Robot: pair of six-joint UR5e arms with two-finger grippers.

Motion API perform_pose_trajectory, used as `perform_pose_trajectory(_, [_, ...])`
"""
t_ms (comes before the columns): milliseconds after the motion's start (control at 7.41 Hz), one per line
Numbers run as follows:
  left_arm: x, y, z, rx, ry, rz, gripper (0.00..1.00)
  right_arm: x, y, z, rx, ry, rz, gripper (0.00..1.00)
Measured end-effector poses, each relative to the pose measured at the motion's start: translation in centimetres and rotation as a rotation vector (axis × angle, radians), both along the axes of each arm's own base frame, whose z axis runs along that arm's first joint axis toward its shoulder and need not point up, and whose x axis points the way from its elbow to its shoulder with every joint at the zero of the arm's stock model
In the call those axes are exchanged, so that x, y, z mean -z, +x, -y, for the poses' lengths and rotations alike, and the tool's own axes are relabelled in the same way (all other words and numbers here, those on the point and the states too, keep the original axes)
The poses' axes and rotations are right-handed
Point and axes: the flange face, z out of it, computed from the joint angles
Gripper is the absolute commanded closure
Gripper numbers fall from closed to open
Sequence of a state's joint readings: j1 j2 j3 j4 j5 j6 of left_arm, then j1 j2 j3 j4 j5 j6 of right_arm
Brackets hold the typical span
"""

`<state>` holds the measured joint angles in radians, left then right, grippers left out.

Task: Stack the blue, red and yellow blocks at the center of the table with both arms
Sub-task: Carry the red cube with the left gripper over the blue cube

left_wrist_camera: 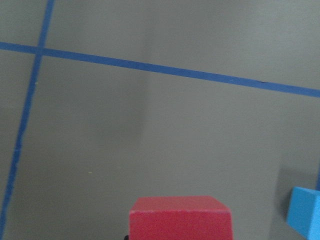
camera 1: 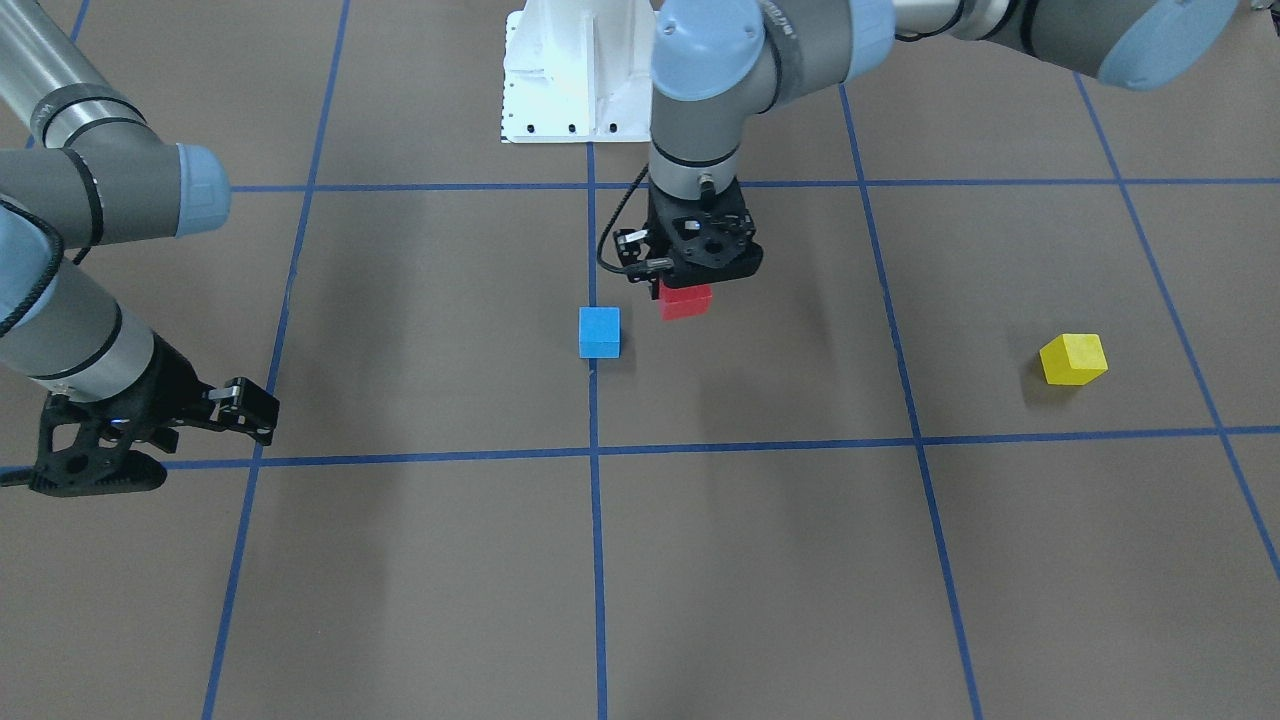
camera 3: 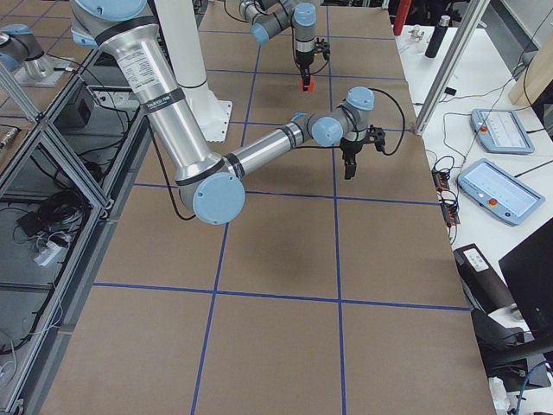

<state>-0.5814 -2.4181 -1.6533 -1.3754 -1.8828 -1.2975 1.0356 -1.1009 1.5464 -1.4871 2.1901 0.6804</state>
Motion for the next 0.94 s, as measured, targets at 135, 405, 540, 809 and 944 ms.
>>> perform_pose_trajectory(135, [0.6,2.2,0.2,-0.005,0.031,-0.009,1.0,-2.0,2.8,0.4,0.007,0.001,-0.003,0.0])
perform_pose_trajectory(405, [0.3,5.0,-0.1,-0.051,0.096,-0.018,1.0,-6.2,8.7,0.3,-0.002,-0.034,0.014,0.0])
perform_pose_trajectory(540, [0.0,5.7,-0.7,-0.079,0.117,-0.016,1.0,-8.2,10.9,-0.2,-0.004,-0.046,0.015,0.0])
perform_pose_trajectory(809, [-0.3,6.9,-1.8,-0.125,0.143,-0.01,1.0,-10.0,12.5,-0.8,-0.006,-0.058,0.01,0.0])
perform_pose_trajectory(944, [-0.4,7.4,-2.3,-0.139,0.146,-0.008,1.0,-10.4,12.7,-0.9,-0.007,-0.061,0.008,0.0])
